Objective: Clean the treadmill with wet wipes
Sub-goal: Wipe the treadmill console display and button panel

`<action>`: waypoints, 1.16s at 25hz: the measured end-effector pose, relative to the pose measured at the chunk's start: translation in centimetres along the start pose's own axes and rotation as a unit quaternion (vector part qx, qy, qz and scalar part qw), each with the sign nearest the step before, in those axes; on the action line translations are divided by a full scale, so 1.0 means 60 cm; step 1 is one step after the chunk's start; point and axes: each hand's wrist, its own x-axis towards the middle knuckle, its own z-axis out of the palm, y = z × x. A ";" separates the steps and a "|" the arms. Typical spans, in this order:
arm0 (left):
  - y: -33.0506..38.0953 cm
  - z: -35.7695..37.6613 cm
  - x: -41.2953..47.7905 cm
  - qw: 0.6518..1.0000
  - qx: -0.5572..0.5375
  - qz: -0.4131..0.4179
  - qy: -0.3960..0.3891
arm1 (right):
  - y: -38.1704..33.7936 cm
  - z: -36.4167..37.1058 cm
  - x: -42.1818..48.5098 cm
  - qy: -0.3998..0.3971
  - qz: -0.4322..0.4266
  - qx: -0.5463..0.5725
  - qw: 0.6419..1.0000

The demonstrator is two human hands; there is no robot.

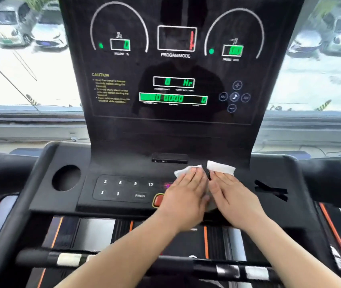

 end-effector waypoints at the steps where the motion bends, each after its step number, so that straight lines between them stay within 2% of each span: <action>1: 0.000 -0.001 0.009 1.000 0.013 -0.011 -0.012 | 0.023 -0.011 -0.008 -0.006 0.012 -0.001 1.000; 5: 0.031 0.006 0.015 0.996 0.017 -0.088 0.027 | 0.069 -0.007 -0.026 0.008 -0.001 -0.006 1.000; 8: 0.097 0.027 0.036 1.000 -0.009 0.016 -0.011 | 0.100 0.004 -0.033 0.035 -0.029 0.038 0.998; 10: 0.107 0.018 0.068 0.999 0.002 0.046 -0.011 | 0.123 -0.012 -0.027 0.037 -0.016 0.079 0.996; 13: 0.088 0.007 0.109 0.999 0.030 0.022 0.025 | 0.128 -0.029 -0.006 0.023 -0.018 0.091 0.995; 16: 0.115 0.032 0.091 1.000 0.019 0.011 0.015 | 0.120 -0.010 -0.021 0.038 -0.015 0.132 0.990; 18: 0.121 0.032 0.075 0.999 0.004 0.036 -0.012 | 0.131 0.008 -0.048 0.050 0.006 0.158 0.986; 20: 0.094 0.020 0.083 0.998 0.021 0.064 -0.005 | 0.141 0.013 -0.061 0.045 0.030 0.167 0.985; 24: 0.105 0.018 0.077 0.999 0.008 0.041 0.016 | 0.123 -0.001 -0.052 0.055 0.026 0.141 0.988; 29: 0.134 0.037 0.075 0.997 -0.011 0.059 0.044 | 0.129 -0.005 -0.081 0.082 0.051 0.149 0.984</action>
